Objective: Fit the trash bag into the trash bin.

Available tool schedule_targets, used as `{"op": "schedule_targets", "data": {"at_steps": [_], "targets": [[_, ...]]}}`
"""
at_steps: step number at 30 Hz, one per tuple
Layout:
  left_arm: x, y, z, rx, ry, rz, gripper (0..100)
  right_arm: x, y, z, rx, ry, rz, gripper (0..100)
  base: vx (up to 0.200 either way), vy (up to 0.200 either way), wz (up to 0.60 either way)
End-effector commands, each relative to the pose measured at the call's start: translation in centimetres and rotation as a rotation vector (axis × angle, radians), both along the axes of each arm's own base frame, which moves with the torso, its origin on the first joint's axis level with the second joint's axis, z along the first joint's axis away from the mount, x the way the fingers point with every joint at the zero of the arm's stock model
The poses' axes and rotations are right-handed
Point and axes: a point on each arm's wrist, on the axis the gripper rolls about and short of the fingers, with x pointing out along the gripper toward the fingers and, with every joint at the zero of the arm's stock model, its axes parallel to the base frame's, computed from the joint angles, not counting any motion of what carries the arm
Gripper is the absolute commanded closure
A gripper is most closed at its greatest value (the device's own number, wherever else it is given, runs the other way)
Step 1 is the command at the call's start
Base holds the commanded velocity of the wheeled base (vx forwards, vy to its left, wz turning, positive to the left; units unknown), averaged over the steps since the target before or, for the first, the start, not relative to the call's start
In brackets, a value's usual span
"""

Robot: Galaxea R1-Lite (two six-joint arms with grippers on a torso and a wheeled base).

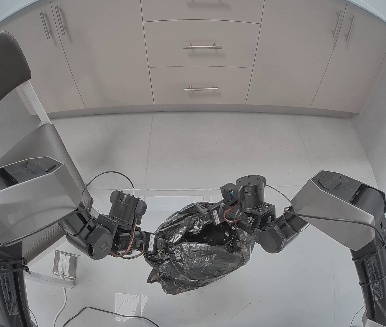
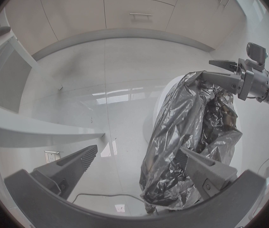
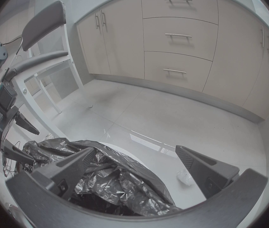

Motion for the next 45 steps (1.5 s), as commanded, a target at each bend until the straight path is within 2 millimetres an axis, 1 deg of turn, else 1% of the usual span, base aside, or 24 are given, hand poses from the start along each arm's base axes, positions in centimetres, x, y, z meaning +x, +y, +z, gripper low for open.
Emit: {"op": "schedule_targets", "data": {"at_steps": [1,2,4,8,12,17,25,32,35,36,38,42,45], "targets": [[1.0,0.1,-0.2,-0.012,-0.031,0.012,0,1.2,-0.2,-1.2,-0.001,-0.001,-0.020,0,0.000,0.000,0.00],[1.0,0.1,-0.2,-0.012,-0.031,0.012,0,1.2,-0.2,-1.2,-0.001,-0.001,-0.020,0,0.000,0.000,0.00],[1.8,0.1,-0.8,-0.015,-0.037,0.022,0,1.6,-0.4,-1.8,-0.004,0.004,-0.029,0,0.000,0.000,0.00],[2.7,0.3,-1.2,-0.015,-0.046,0.031,0,2.1,-0.7,-1.9,-0.001,-0.001,-0.038,0,0.000,0.000,0.00],[3.1,0.2,-1.1,-0.019,-0.055,0.037,0,2.4,-0.8,-1.9,-0.003,0.002,-0.045,0,0.000,0.000,0.00],[3.6,0.8,-1.3,-0.019,-0.060,0.056,0,3.1,-1.1,-2.0,0.000,-0.004,-0.058,0,0.000,0.000,0.00],[4.0,1.2,-1.0,-0.030,-0.072,0.072,0,3.4,-1.1,-2.2,0.001,-0.006,-0.061,0,0.000,0.000,0.00],[4.7,1.0,-0.4,-0.100,-0.151,0.108,0,3.5,-1.3,-2.0,0.003,-0.010,-0.066,0,0.000,0.000,0.00],[4.7,1.0,-0.7,-0.096,-0.149,0.107,0,3.5,-1.4,-2.0,0.003,-0.011,-0.067,0,0.000,0.000,0.00],[4.9,1.0,-1.2,-0.090,-0.140,0.107,0,3.6,-1.5,-2.1,0.004,-0.011,-0.071,0,0.000,0.000,0.00],[4.9,1.0,-1.6,-0.084,-0.130,0.109,0,3.7,-1.5,-2.1,0.005,-0.012,-0.071,0,0.000,0.000,0.00],[5.0,1.0,-2.0,-0.078,-0.121,0.110,0,3.7,-1.5,-2.0,0.006,-0.015,-0.072,0,0.000,0.000,0.00],[5.2,1.2,-2.7,-0.066,-0.110,0.110,0,3.7,-1.5,-1.9,0.007,-0.016,-0.072,0,0.000,0.000,0.00]]}}
